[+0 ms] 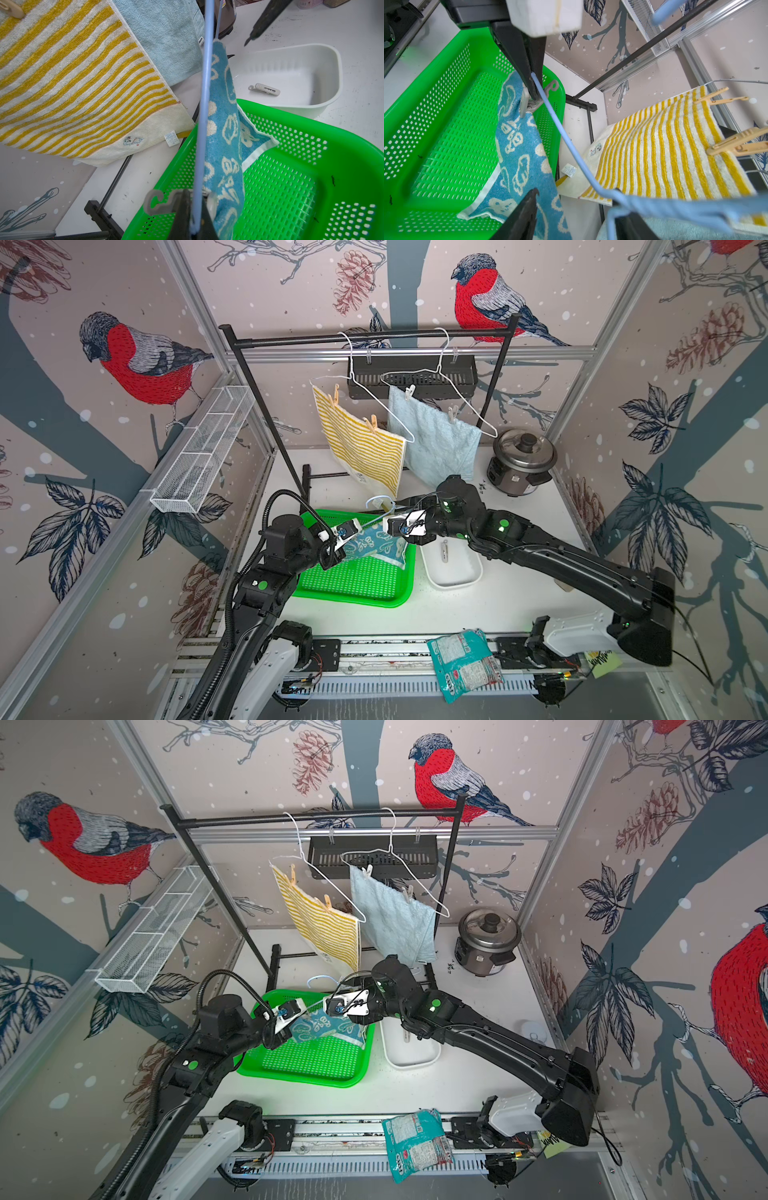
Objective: Remove the clothespins securing towels to the hanger
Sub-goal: Remove the clothespin from the hanger.
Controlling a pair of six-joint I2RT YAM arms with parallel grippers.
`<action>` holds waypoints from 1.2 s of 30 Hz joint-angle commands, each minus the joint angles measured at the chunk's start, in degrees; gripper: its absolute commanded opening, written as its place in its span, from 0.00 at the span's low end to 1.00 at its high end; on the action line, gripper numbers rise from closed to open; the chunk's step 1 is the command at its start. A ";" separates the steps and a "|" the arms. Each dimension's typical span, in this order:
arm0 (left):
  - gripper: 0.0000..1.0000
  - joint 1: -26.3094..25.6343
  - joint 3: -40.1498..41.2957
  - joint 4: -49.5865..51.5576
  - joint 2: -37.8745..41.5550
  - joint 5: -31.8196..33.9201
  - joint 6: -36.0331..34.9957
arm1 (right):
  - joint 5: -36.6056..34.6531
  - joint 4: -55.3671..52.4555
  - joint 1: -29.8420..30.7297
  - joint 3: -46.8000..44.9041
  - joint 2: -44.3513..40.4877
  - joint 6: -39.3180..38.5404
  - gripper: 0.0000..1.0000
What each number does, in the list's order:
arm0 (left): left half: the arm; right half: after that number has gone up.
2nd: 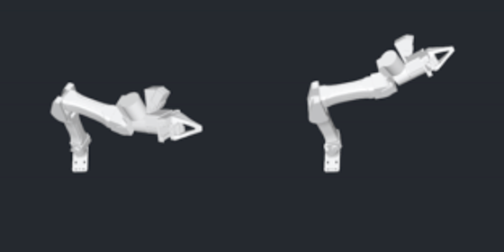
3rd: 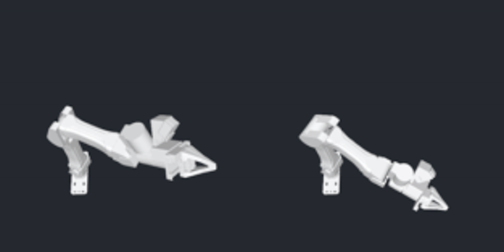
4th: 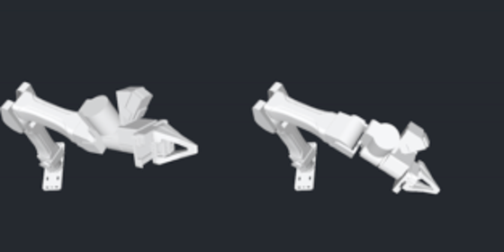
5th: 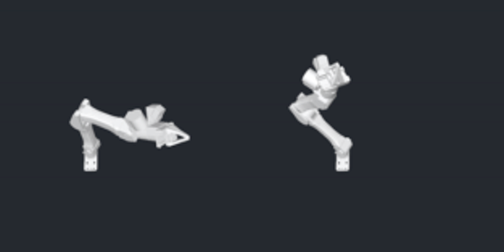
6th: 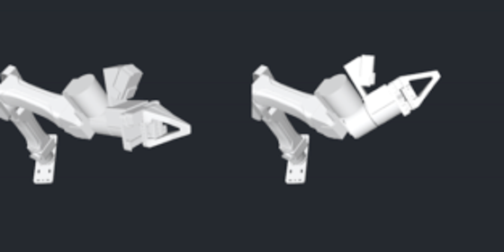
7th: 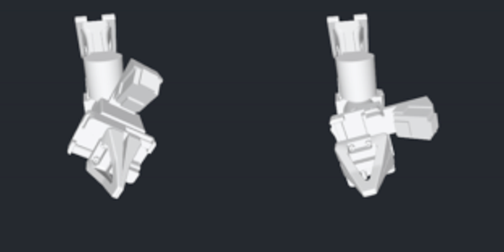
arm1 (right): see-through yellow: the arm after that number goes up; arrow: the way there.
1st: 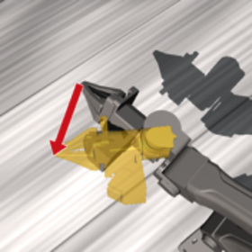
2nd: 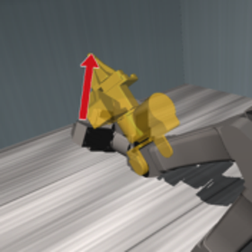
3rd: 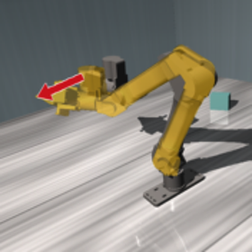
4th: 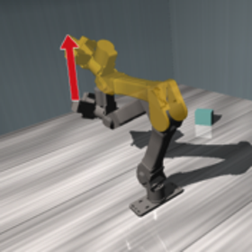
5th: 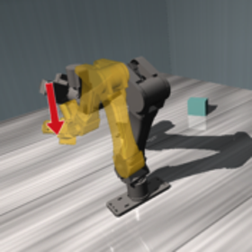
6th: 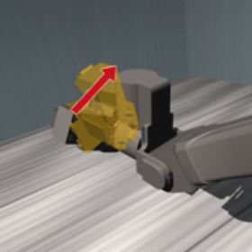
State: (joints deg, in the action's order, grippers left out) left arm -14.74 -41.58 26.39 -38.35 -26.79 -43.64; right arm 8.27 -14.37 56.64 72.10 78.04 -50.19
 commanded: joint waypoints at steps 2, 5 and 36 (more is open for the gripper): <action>0.00 -0.31 -0.41 0.82 -0.26 -0.59 -2.07 | 0.83 3.48 0.34 0.41 0.87 -1.47 0.50; 0.00 -0.33 -0.55 0.94 -0.46 -1.06 -2.24 | -0.16 5.24 0.42 0.28 1.39 -2.01 0.42; 0.79 -0.20 -15.21 8.14 -5.66 4.39 15.73 | -13.18 29.62 4.46 -23.33 -8.85 -11.28 0.00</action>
State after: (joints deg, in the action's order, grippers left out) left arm -15.07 -56.12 31.97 -42.76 -23.73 -29.85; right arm -1.96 7.79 60.42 50.37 70.24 -58.87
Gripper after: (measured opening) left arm 0.791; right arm 0.069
